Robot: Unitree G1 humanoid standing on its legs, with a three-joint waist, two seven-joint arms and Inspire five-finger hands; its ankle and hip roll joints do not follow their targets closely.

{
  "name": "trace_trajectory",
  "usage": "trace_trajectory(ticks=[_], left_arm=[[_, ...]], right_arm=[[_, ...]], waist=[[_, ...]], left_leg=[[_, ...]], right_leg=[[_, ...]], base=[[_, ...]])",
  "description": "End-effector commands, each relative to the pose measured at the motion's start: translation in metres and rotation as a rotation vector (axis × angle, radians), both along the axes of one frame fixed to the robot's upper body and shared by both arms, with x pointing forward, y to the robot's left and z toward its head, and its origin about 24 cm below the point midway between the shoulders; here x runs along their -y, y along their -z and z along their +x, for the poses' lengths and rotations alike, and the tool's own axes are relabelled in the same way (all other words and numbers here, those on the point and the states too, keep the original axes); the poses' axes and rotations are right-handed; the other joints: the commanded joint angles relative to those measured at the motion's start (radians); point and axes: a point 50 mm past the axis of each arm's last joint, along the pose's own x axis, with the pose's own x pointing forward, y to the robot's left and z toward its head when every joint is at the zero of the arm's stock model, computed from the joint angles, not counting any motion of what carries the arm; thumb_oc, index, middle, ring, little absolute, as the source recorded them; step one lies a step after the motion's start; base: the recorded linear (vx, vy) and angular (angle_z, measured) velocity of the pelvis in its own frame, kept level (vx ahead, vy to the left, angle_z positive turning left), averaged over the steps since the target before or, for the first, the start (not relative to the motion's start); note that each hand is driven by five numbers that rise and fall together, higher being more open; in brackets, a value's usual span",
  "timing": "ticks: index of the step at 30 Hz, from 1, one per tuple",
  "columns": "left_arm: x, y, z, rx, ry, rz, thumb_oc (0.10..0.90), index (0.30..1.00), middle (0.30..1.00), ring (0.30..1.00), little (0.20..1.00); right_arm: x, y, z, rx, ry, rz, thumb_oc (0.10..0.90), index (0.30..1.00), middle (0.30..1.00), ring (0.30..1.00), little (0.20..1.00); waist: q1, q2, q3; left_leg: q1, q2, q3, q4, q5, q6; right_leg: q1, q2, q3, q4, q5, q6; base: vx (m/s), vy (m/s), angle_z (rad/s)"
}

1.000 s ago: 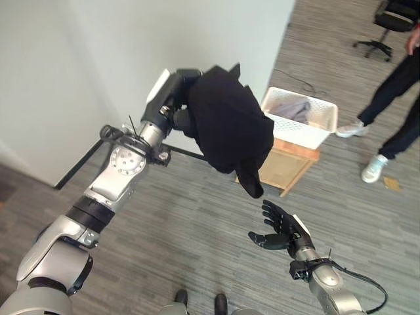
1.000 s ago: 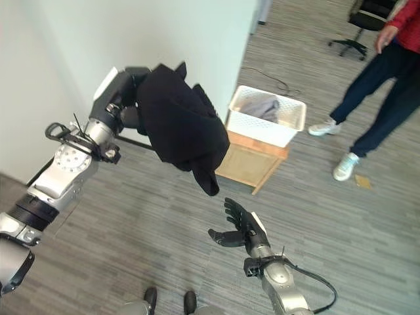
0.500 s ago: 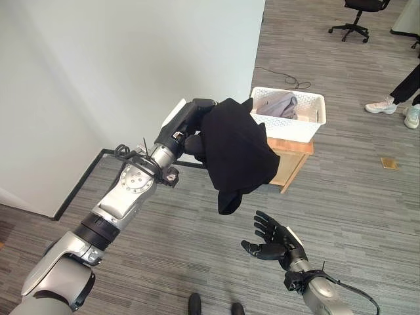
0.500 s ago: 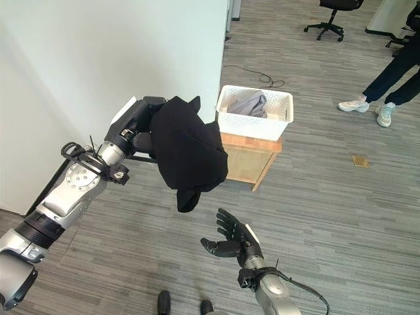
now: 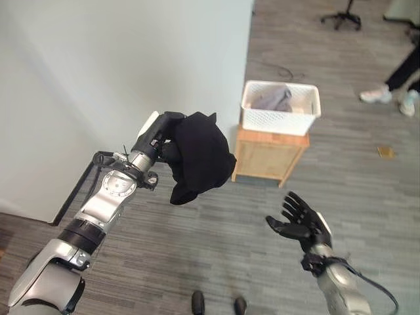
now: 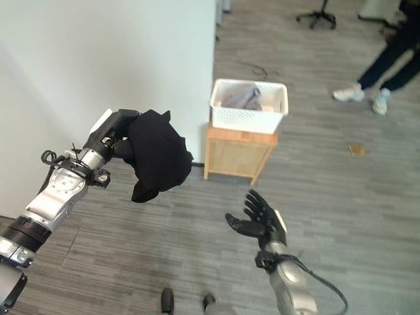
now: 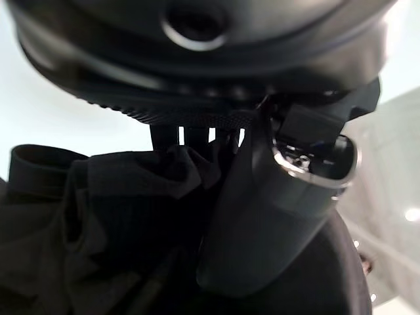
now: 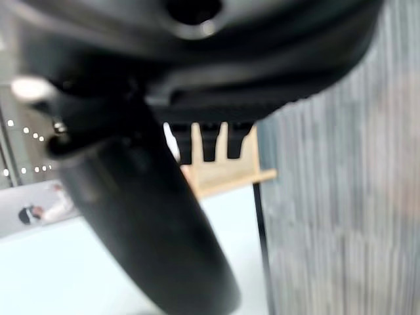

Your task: Pick up bed clothes into laundry basket.

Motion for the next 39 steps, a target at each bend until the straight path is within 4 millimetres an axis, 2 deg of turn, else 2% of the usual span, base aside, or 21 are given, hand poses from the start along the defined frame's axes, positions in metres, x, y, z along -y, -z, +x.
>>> trace_trajectory(ticks=[1, 2, 5, 9, 11, 12, 13, 14, 15, 17, 19, 21, 22, 26, 27, 29, 30, 34, 36, 37, 39], left_arm=[[0.009, -0.113, 0.007, 0.427, 0.031, -0.159, 0.400, 0.300, 0.300, 0.300, 0.300], [0.009, -0.113, 0.007, 0.427, 0.031, -0.159, 0.400, 0.300, 0.300, 0.300, 0.300], [0.009, -0.120, 0.004, 0.456, 0.037, -0.141, 0.400, 0.300, 0.300, 0.300, 0.300], [0.008, -0.123, 0.003, 0.472, 0.032, -0.130, 0.400, 0.300, 0.300, 0.300, 0.300], [0.003, -0.117, 0.001, 0.449, 0.033, -0.157, 0.400, 0.300, 0.300, 0.300, 0.300], [0.002, -0.114, 0.002, 0.433, 0.033, -0.180, 0.400, 0.300, 0.300, 0.300, 0.300], [0.003, -0.108, 0.003, 0.412, 0.022, -0.218, 0.400, 0.300, 0.300, 0.300, 0.300], [0.003, -0.108, 0.003, 0.413, 0.022, -0.218, 0.400, 0.300, 0.300, 0.300, 0.300], [0.003, -0.106, 0.003, 0.405, 0.020, -0.244, 0.400, 0.300, 0.300, 0.300, 0.300], [0.004, -0.106, 0.003, 0.404, 0.027, -0.260, 0.400, 0.300, 0.300, 0.300, 0.300], [0.005, -0.105, 0.001, 0.403, 0.041, -0.271, 0.400, 0.300, 0.300, 0.300, 0.300], [0.011, -0.107, 0.002, 0.411, 0.062, -0.270, 0.400, 0.300, 0.300, 0.300, 0.300], [0.011, -0.106, 0.004, 0.414, 0.048, -0.264, 0.400, 0.300, 0.300, 0.300, 0.300], [0.008, -0.106, 0.002, 0.423, 0.037, -0.254, 0.400, 0.300, 0.300, 0.300, 0.300], [0.013, -0.112, 0.003, 0.438, 0.061, -0.240, 0.400, 0.300, 0.300, 0.300, 0.300], [0.018, -0.113, 0.004, 0.438, 0.070, -0.234, 0.400, 0.300, 0.300, 0.300, 0.300], [0.021, -0.120, 0.004, 0.459, 0.082, -0.210, 0.400, 0.300, 0.300, 0.300, 0.300], [0.023, -0.126, 0.003, 0.483, 0.090, -0.198, 0.400, 0.300, 0.300, 0.300, 0.300], [0.026, -0.130, 0.001, 0.498, 0.105, -0.204, 0.400, 0.300, 0.300, 0.300, 0.300], [0.033, -0.134, 0.002, 0.508, 0.126, -0.215, 0.400, 0.300, 0.300, 0.300, 0.300], [0.033, -0.140, 0.003, 0.554, 0.091, -0.187, 0.400, 0.300, 0.300, 0.300, 0.300]], right_arm=[[0.004, -0.046, 0.018, 0.253, -0.004, 0.002, 0.800, 0.900, 0.900, 0.900, 0.900], [0.004, -0.046, 0.018, 0.253, -0.004, 0.002, 0.800, 0.900, 0.900, 0.900, 0.900], [0.006, -0.045, 0.019, 0.245, 0.004, -0.031, 0.800, 0.900, 0.900, 0.900, 0.900], [-0.002, -0.045, 0.021, 0.236, -0.050, -0.039, 0.800, 0.900, 0.900, 0.900, 0.900], [-0.004, -0.044, 0.020, 0.223, -0.086, -0.064, 0.800, 0.900, 0.900, 0.900, 0.900], [-0.007, -0.044, 0.021, 0.221, -0.109, -0.059, 0.800, 0.900, 0.900, 0.900, 0.900], [-0.010, -0.044, 0.022, 0.222, -0.117, -0.010, 0.800, 0.900, 0.900, 0.900, 0.900], [-0.010, -0.044, 0.022, 0.222, -0.117, -0.010, 0.800, 0.900, 0.900, 0.900, 0.900], [-0.012, -0.042, 0.021, 0.212, -0.132, -0.003, 0.800, 0.900, 0.900, 0.900, 0.900], [-0.010, -0.041, 0.021, 0.197, -0.146, -0.025, 0.800, 0.900, 0.900, 0.900, 0.900], [-0.008, -0.041, 0.021, 0.188, -0.155, -0.039, 0.800, 0.900, 0.900, 0.900, 0.900], [-0.008, -0.041, 0.019, 0.189, -0.159, -0.019, 0.800, 0.900, 0.900, 0.900, 0.900], [-0.005, -0.037, 0.016, 0.177, -0.155, -0.026, 0.800, 0.900, 0.900, 0.900, 0.900], [-0.005, -0.035, 0.015, 0.167, -0.164, -0.044, 0.800, 0.900, 0.900, 0.900, 0.900], [-0.009, -0.037, 0.018, 0.180, -0.164, -0.029, 0.800, 0.900, 0.900, 0.900, 0.900], [-0.011, -0.036, 0.017, 0.182, -0.161, -0.027, 0.800, 0.900, 0.900, 0.900, 0.900], [-0.011, -0.033, 0.014, 0.177, -0.133, 0.001, 0.800, 0.900, 0.900, 0.900, 0.900], [-0.012, -0.022, 0.004, 0.144, -0.109, 0.061, 0.800, 0.900, 0.900, 0.900, 0.900], [-0.009, -0.016, -0.002, 0.118, -0.101, 0.049, 0.800, 0.900, 0.900, 0.900, 0.900], [-0.005, -0.014, -0.005, 0.108, -0.087, 0.062, 0.800, 0.900, 0.900, 0.900, 0.900], [0.001, -0.018, -0.005, 0.121, -0.111, 0.035, 0.800, 0.900, 0.900, 0.900, 0.900]], waist=[[0.008, 0.009, -0.029], [0.008, 0.011, -0.029], [0.003, 0.012, -0.042], [-0.011, -0.003, -0.070], [-0.013, 0.003, -0.076], [-0.013, -0.001, -0.076], [0.004, -0.038, -0.056], [0.003, -0.038, -0.058], [0.021, -0.059, -0.042], [0.060, -0.082, -0.023], [0.086, -0.090, -0.015], [0.099, -0.083, -0.017], [0.111, -0.064, -0.021], [0.138, -0.044, -0.034], [0.109, -0.038, -0.054], [0.106, -0.038, -0.063], [0.079, -0.029, -0.066], [0.019, 0.005, -0.043], [0.016, 0.010, -0.046], [0.002, 0.003, -0.051], [-0.013, -0.024, -0.065]], left_leg=[[0.138, 0.066, 0.068, 0.060, -0.189, -0.105], [0.138, 0.069, 0.069, 0.059, -0.186, -0.105], [0.211, 0.128, 0.098, 0.044, -0.214, -0.160], [0.242, 0.200, 0.104, 0.072, -0.188, -0.203], [0.206, 0.274, 0.077, 0.189, -0.037, -0.225], [0.162, 0.305, 0.062, 0.292, 0.039, -0.209], [0.045, 0.363, 0.047, 0.530, 0.134, -0.160], [0.039, 0.363, 0.044, 0.531, 0.137, -0.161], [0.008, 0.359, 0.055, 0.623, 0.119, -0.145], [-0.083, 0.253, 0.009, 0.727, 0.049, -0.141], [-0.163, 0.213, 0.055, 0.711, 0.022, -0.145], [-0.213, 0.183, 0.129, 0.602, 0.011, -0.154], [-0.244, 0.103, 0.185, 0.440, -0.001, -0.141], [-0.261, 0.036, 0.227, 0.304, 0.020, -0.130], [-0.164, 0.049, 0.391, 0.250, -0.055, -0.072], [-0.125, 0.031, 0.403, 0.212, -0.069, -0.052], [-0.065, 0.011, 0.409, 0.179, -0.100, -0.022], [-0.010, 0.017, 0.341, 0.155, -0.102, -0.017], [0.008, 0.028, 0.305, 0.148, -0.106, -0.043], [0.015, 0.024, 0.257, 0.143, -0.117, -0.065], [0.010, 0.022, 0.215, 0.162, -0.131, -0.085]], right_leg=[[-0.017, -0.156, -0.012, -0.180, 0.097, 0.073], [-0.010, -0.154, -0.014, -0.195, 0.106, 0.072], [-0.045, -0.291, -0.107, -0.378, 0.207, 0.089], [-0.014, -0.261, -0.109, -0.386, 0.221, 0.106], [-0.021, -0.209, -0.115, -0.320, 0.192, 0.075], [-0.005, -0.179, -0.127, -0.312, 0.161, 0.041], [0.079, -0.129, -0.140, -0.348, 0.121, -0.036], [0.078, -0.129, -0.141, -0.352, 0.126, -0.037], [0.115, -0.116, -0.145, -0.366, 0.111, -0.059], [0.164, -0.112, -0.121, -0.405, 0.101, -0.070], [0.216, -0.107, -0.119, -0.431, 0.093, -0.067], [0.262, -0.100, -0.133, -0.447, 0.075, -0.067], [0.285, -0.073, -0.144, -0.438, 0.045, -0.065], [0.331, -0.039, -0.152, -0.429, 0.017, -0.061], [0.326, -0.050, -0.225, -0.314, -0.005, -0.036], [0.289, -0.072, -0.249, -0.191, 0.031, 0.000], [0.205, -0.116, -0.269, 0.033, 0.153, 0.090], [0.077, -0.099, -0.203, 0.187, 0.153, 0.080], [0.058, -0.168, -0.169, 0.053, 0.126, 0.049], [0.057, -0.192, -0.124, -0.111, 0.110, 0.039], [0.141, -0.184, -0.100, -0.329, 0.094, 0.040]], base=[[0.31, -0.103, -0.27], [0.33, -0.216, -0.39], [0.36, -0.304, -0.31], [0.33, -0.392, -0.11], [0.21, -0.391, 0.28], [0.39, -0.777, 0.32], [0.30, -0.644, 0.12], [0.35, -0.716, 0.02], [0.24, -0.347, -0.19], [0.38, -0.405, -0.35], [0.37, -0.263, -0.46], [0.41, -0.142, -0.09], [0.35, -0.077, -0.02], [0.37, -0.092, -0.04], [0.31, -0.036, -0.24], [0.33, 0.045, 0.23], [0.26, 0.095, 0.61], [0.20, -0.008, 0.97], [0.23, -0.207, 1.41], [0.21, -0.234, 0.91], [0.22, -0.240, 1.05]])
